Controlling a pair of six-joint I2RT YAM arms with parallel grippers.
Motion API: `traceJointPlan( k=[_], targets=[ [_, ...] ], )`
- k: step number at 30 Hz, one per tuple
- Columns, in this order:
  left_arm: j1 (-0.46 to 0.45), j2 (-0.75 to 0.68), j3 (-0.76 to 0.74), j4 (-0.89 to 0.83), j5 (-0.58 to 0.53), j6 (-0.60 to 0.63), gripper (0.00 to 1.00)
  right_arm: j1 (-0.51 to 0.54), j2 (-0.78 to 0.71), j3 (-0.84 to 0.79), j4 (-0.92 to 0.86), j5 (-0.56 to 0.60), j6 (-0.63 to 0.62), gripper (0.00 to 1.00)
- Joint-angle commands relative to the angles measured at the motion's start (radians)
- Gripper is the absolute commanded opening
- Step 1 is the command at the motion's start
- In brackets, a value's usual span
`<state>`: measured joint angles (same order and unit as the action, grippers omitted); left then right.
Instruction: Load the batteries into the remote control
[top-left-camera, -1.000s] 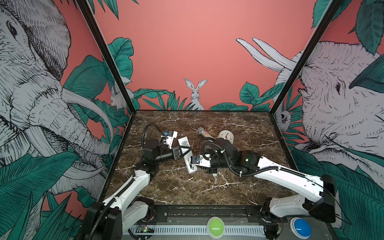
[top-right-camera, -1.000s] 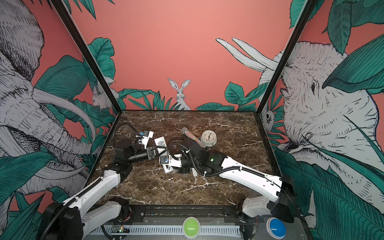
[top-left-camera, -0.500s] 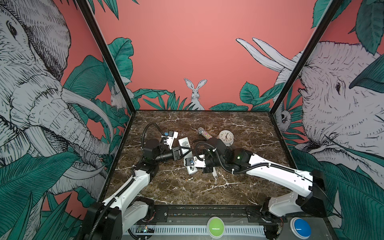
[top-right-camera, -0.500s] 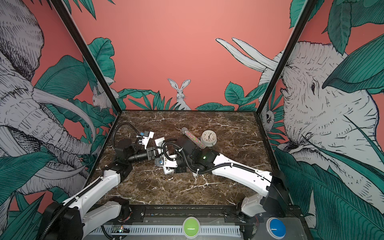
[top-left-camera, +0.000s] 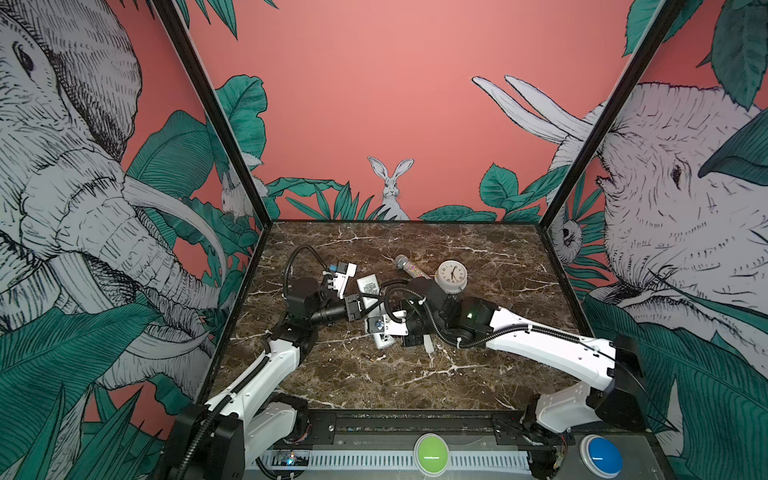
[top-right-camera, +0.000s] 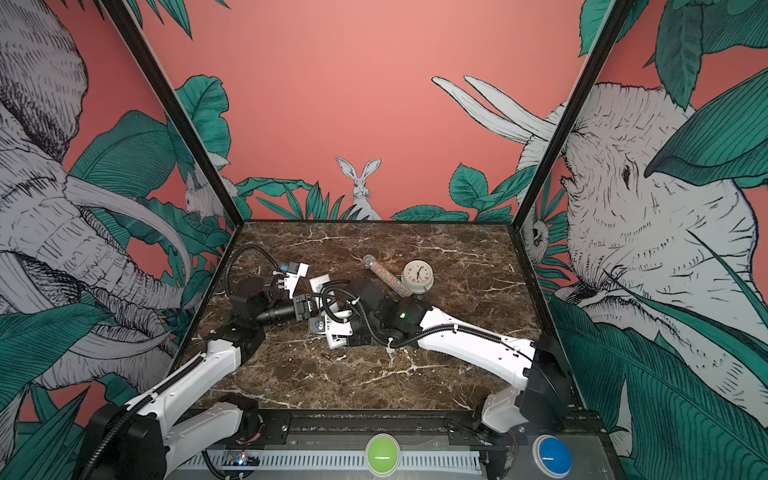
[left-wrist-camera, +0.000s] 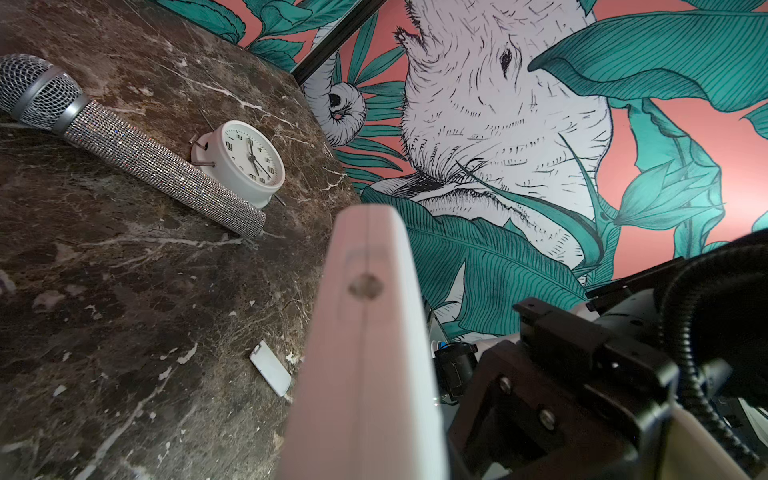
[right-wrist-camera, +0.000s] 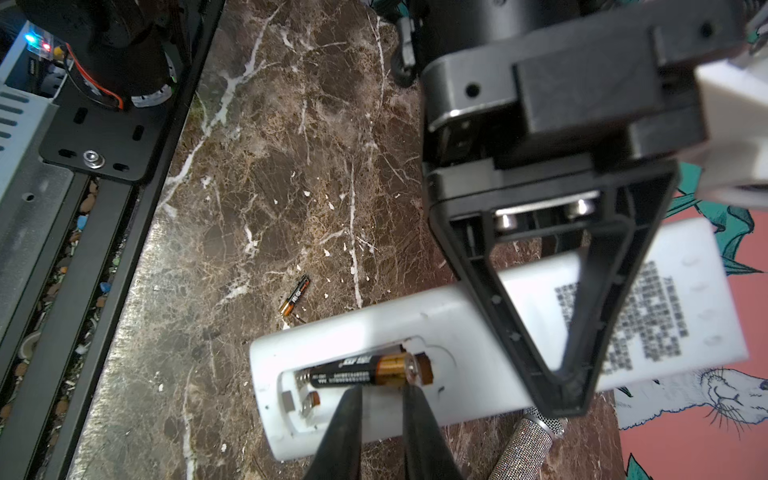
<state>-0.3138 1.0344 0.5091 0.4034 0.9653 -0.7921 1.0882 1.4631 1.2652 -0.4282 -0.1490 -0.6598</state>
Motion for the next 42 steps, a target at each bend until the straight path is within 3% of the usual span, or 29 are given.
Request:
traceJointPlan(
  k=[1, 24, 42],
  targets=[
    [-0.006, -0.006, 0.019, 0.031, 0.018, 0.005, 0.0, 0.012, 0.01, 0.027, 0.026, 0.014, -0.015, 0.21],
    [-0.003, -0.007, 0.016, 0.033, 0.017, 0.005, 0.0, 0.035, 0.04, 0.019, 0.051, 0.054, -0.027, 0.21],
    [-0.005, -0.017, 0.012, 0.029, 0.015, 0.006, 0.0, 0.051, 0.108, 0.04, -0.01, 0.07, -0.072, 0.15]
  ],
)
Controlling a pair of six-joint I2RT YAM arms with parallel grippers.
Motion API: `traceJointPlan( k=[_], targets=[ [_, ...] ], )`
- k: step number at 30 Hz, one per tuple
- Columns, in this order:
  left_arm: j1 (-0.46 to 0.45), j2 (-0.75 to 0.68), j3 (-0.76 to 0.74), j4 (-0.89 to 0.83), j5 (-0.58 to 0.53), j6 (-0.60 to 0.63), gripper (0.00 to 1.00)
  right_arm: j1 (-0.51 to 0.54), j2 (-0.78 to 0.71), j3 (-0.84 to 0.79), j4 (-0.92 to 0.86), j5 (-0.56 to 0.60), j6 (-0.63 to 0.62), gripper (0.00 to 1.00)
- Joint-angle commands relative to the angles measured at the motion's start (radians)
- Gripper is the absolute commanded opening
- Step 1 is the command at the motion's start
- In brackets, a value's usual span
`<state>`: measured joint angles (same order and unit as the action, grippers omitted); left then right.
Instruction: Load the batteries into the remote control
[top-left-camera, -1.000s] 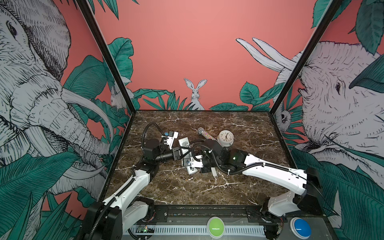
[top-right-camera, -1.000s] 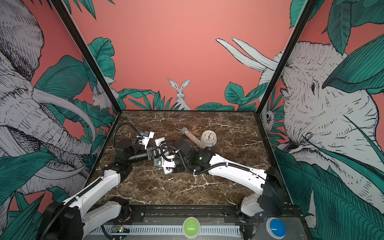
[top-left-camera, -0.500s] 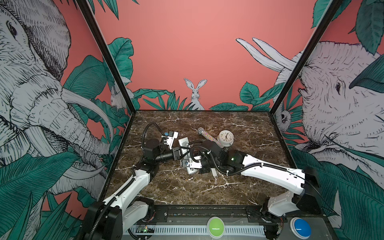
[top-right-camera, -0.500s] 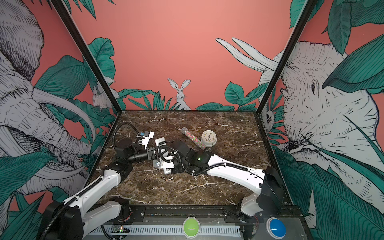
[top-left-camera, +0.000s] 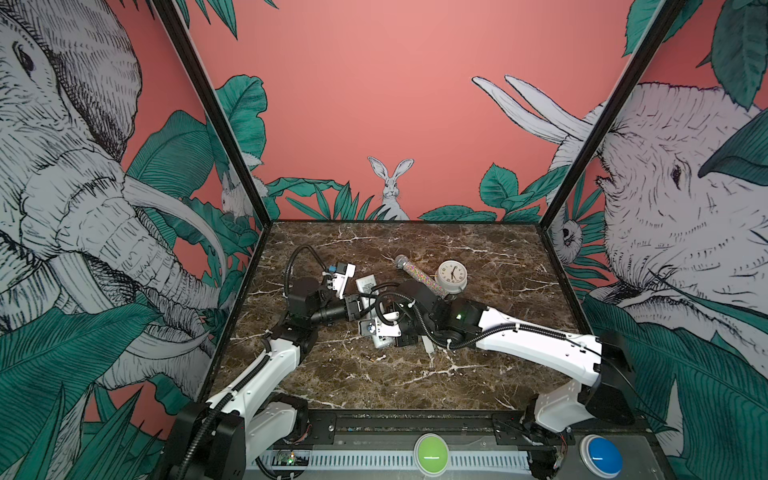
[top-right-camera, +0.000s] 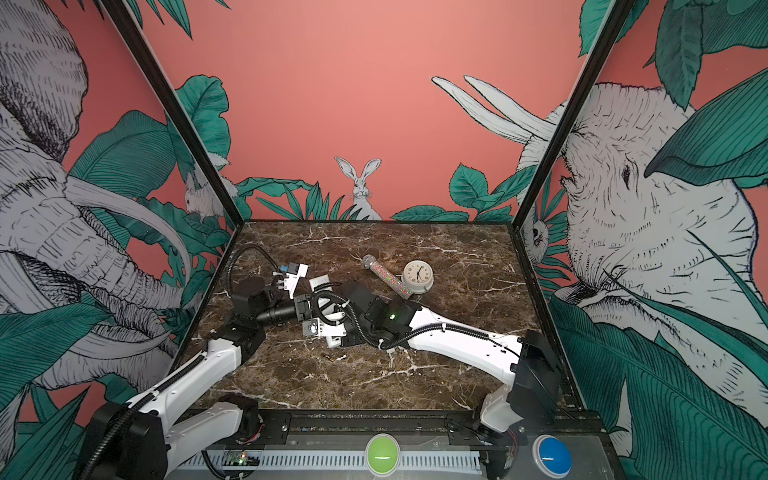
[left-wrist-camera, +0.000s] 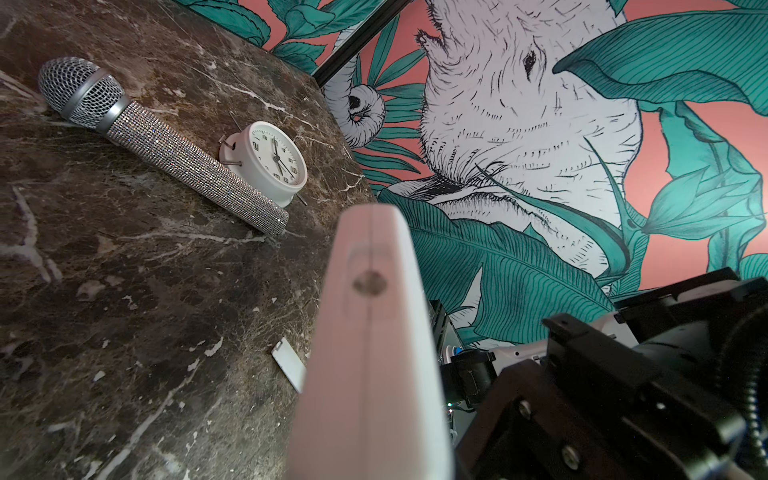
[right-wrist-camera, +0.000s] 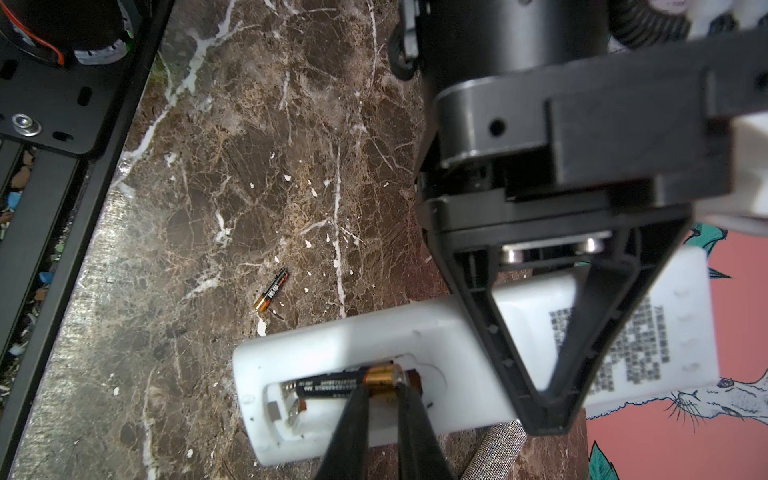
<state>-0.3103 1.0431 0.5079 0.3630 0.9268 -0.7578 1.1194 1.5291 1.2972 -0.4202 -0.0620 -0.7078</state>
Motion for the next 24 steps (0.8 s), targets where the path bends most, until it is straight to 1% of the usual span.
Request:
traceJointPlan(
  k=[1, 12, 13, 20, 22, 23, 24],
  targets=[
    [-0.009, -0.027, 0.013, 0.07, 0.05, -0.028, 0.0, 0.021, 0.045, 0.007, -0.018, -0.019, -0.024, 0.15],
    [-0.008, -0.029, 0.017, 0.056, 0.047, -0.016, 0.0, 0.027, 0.063, 0.008, -0.023, -0.025, -0.031, 0.12],
    [-0.009, -0.031, 0.017, 0.054, 0.046, -0.014, 0.0, 0.026, 0.089, 0.008, -0.023, -0.022, -0.029, 0.12],
    [-0.008, -0.036, 0.021, 0.029, 0.033, -0.001, 0.0, 0.027, 0.081, 0.008, -0.015, -0.002, -0.021, 0.11],
    [-0.007, -0.036, 0.025, 0.014, 0.02, 0.006, 0.0, 0.027, 0.079, 0.007, -0.009, -0.002, -0.013, 0.12],
    [-0.007, -0.036, 0.027, -0.006, 0.009, 0.013, 0.0, 0.028, 0.042, 0.007, -0.008, -0.004, -0.005, 0.14],
    [-0.007, -0.036, 0.033, -0.033, -0.002, 0.026, 0.0, 0.03, 0.023, 0.008, -0.006, -0.003, 0.01, 0.19]
  ],
)
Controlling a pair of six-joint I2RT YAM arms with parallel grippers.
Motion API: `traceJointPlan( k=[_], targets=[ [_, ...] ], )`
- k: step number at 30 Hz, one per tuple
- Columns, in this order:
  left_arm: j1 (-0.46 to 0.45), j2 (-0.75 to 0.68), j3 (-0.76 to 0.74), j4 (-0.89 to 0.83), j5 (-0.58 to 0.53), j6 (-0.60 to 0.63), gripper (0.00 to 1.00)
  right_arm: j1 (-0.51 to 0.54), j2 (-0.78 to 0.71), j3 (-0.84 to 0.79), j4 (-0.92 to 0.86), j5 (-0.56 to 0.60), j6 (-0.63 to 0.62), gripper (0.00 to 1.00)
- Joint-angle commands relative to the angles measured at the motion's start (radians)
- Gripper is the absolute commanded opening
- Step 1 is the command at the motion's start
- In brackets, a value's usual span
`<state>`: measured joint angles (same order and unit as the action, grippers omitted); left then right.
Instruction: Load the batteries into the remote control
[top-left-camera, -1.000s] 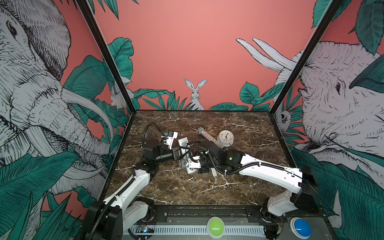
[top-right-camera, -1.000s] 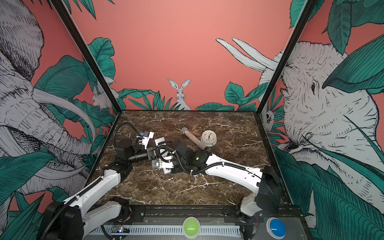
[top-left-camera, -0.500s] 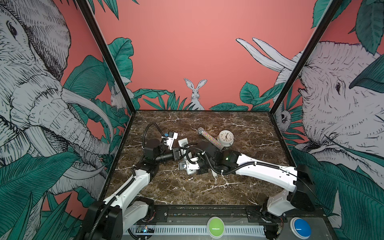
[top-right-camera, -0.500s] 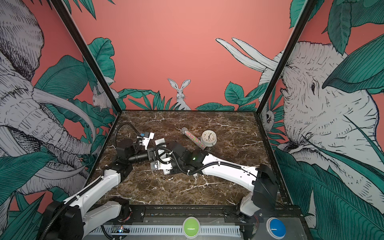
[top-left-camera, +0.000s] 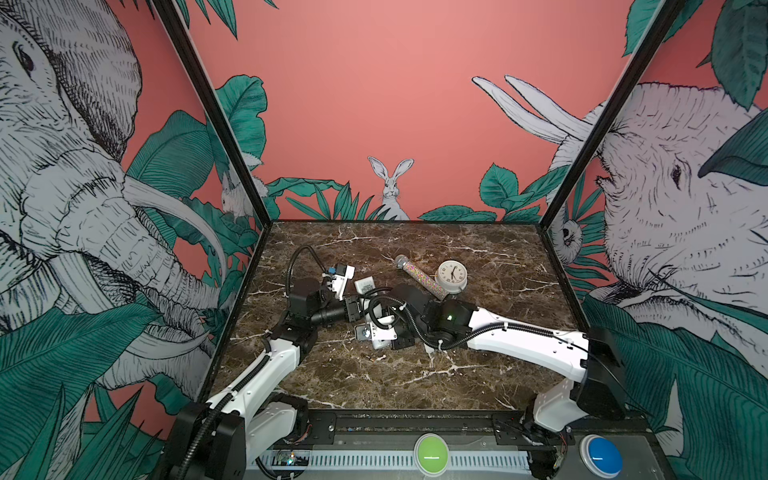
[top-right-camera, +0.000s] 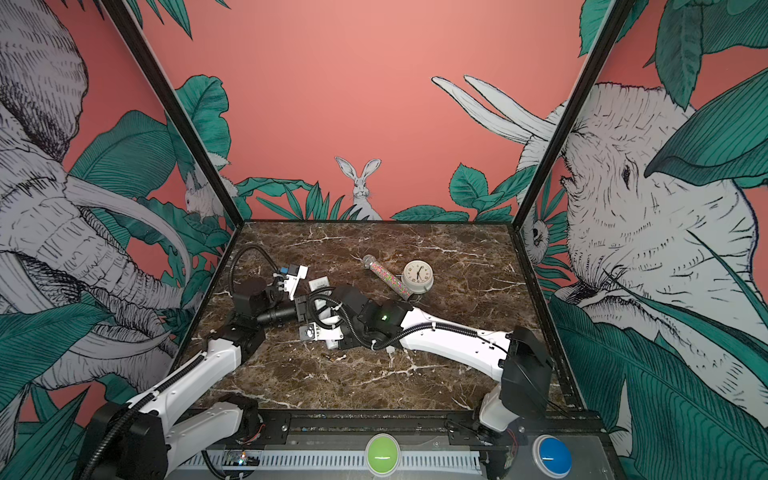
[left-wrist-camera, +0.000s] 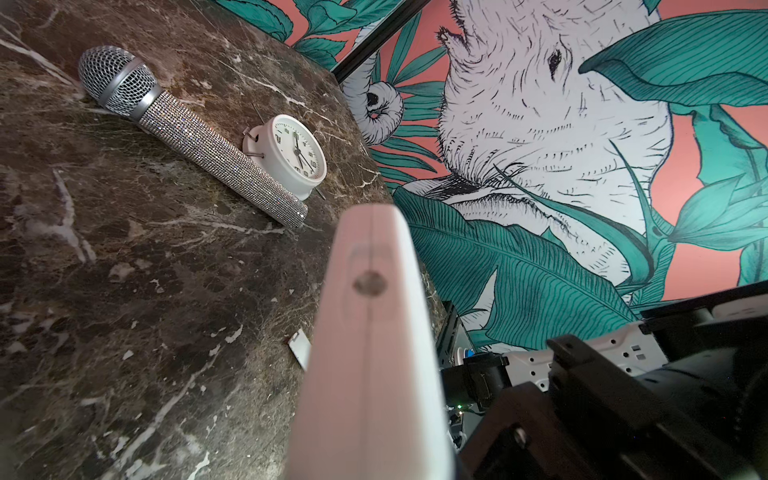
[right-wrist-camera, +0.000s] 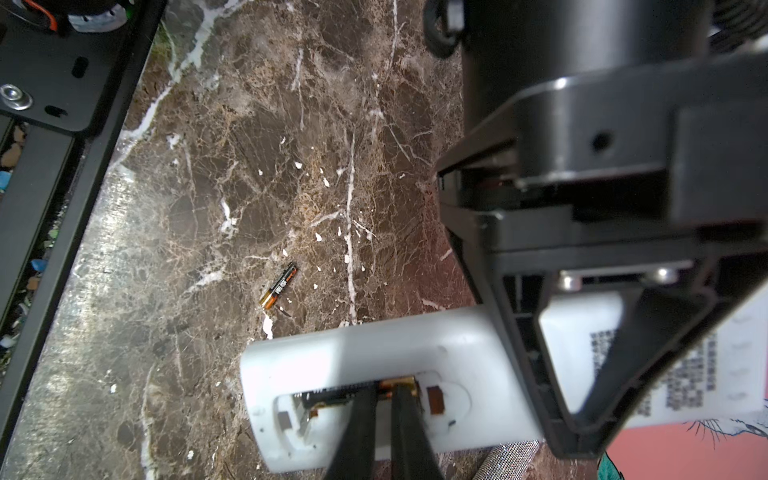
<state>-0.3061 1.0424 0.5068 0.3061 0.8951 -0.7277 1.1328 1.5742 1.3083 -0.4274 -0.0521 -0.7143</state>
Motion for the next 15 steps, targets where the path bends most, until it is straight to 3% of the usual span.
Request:
traceJointPlan(
  k=[1, 4, 8, 12, 15],
  targets=[
    [-0.012, -0.033, 0.039, -0.002, 0.015, 0.008, 0.0, 0.018, -0.037, -0.003, 0.002, -0.012, 0.036, 0.23],
    [0.006, -0.024, 0.047, -0.083, -0.039, 0.05, 0.0, 0.019, -0.107, -0.011, 0.018, -0.028, 0.129, 0.37],
    [0.078, 0.008, 0.021, -0.063, -0.075, 0.029, 0.0, 0.02, -0.209, -0.117, 0.083, -0.046, 0.256, 0.51],
    [0.155, 0.019, 0.003, -0.08, -0.1, 0.033, 0.0, 0.019, -0.261, -0.196, 0.1, -0.022, 0.366, 0.54],
    [0.183, 0.012, 0.02, -0.193, -0.156, 0.094, 0.0, 0.016, -0.246, -0.231, 0.114, 0.014, 0.432, 0.55]
  ],
)
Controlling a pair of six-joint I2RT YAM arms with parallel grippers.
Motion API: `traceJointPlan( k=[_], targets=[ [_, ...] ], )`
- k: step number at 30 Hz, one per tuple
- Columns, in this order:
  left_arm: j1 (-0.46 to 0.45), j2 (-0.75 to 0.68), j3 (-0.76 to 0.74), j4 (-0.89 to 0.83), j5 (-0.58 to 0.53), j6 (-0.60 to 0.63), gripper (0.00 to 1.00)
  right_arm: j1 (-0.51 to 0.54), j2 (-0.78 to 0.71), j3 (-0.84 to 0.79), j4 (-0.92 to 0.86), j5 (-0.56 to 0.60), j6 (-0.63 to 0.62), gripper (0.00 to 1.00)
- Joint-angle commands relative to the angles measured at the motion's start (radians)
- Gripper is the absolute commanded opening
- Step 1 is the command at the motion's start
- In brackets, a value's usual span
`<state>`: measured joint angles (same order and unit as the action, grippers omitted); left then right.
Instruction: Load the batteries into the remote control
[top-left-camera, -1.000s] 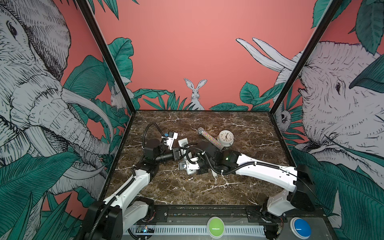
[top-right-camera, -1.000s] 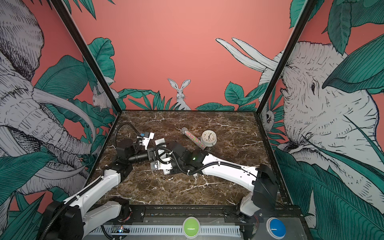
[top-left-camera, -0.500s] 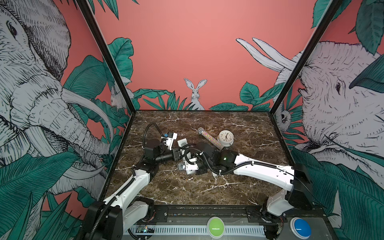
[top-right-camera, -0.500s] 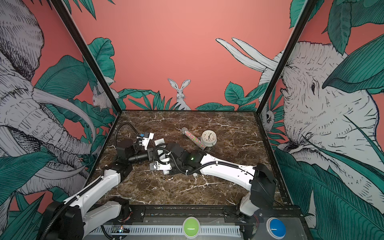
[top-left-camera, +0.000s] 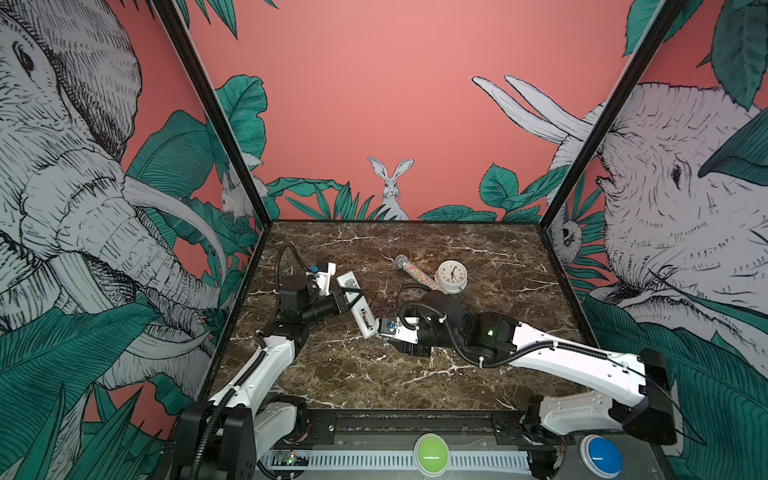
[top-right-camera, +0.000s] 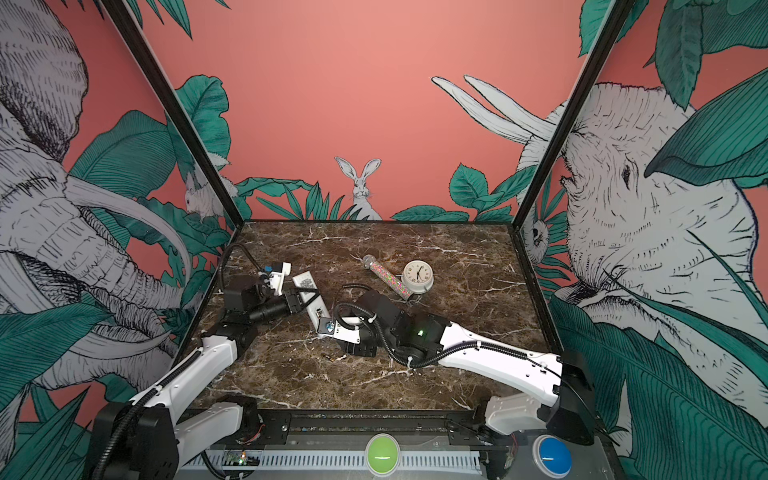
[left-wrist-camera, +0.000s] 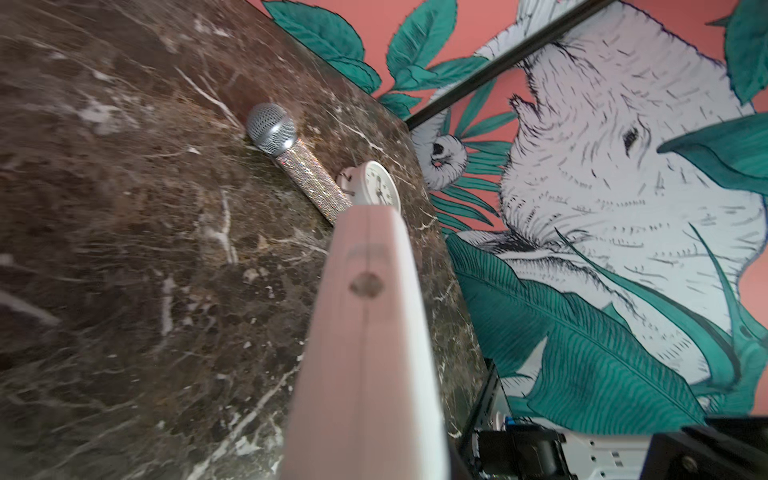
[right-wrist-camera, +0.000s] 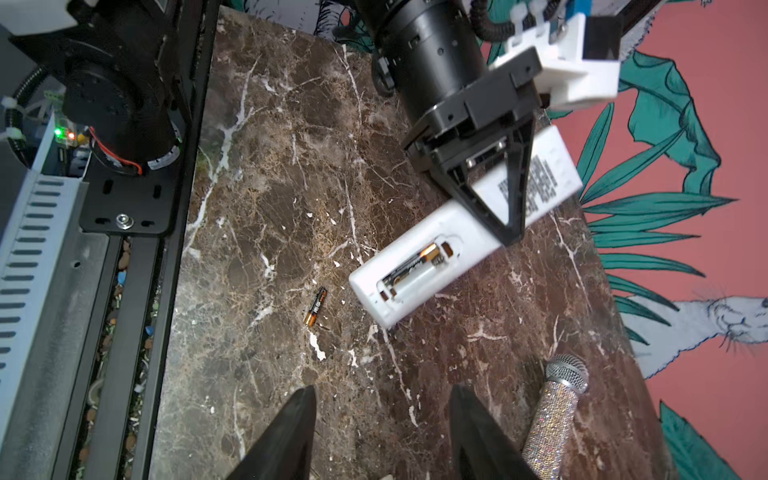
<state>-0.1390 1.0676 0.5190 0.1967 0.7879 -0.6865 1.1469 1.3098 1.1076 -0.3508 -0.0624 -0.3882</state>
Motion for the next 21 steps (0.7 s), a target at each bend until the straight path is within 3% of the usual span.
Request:
traceJointPlan(
  k=[1, 7, 12, 16, 21],
  targets=[
    [0.022, -0.015, 0.014, -0.115, -0.072, 0.07, 0.0, 0.002, 0.037, -0.032, 0.042, 0.03, 0.129, 0.54],
    [0.087, -0.038, 0.016, -0.199, -0.161, 0.102, 0.0, 0.001, 0.179, -0.001, 0.092, -0.003, 0.248, 0.53],
    [0.201, -0.032, -0.02, -0.156, -0.132, 0.076, 0.0, 0.004, 0.321, 0.024, 0.14, -0.055, 0.313, 0.52],
    [0.244, -0.022, -0.034, -0.134, -0.115, 0.066, 0.0, 0.006, 0.393, 0.047, 0.168, -0.085, 0.297, 0.53],
    [0.267, -0.025, -0.034, -0.132, -0.109, 0.059, 0.0, 0.005, 0.517, 0.155, 0.08, -0.122, 0.179, 0.53]
  ],
)
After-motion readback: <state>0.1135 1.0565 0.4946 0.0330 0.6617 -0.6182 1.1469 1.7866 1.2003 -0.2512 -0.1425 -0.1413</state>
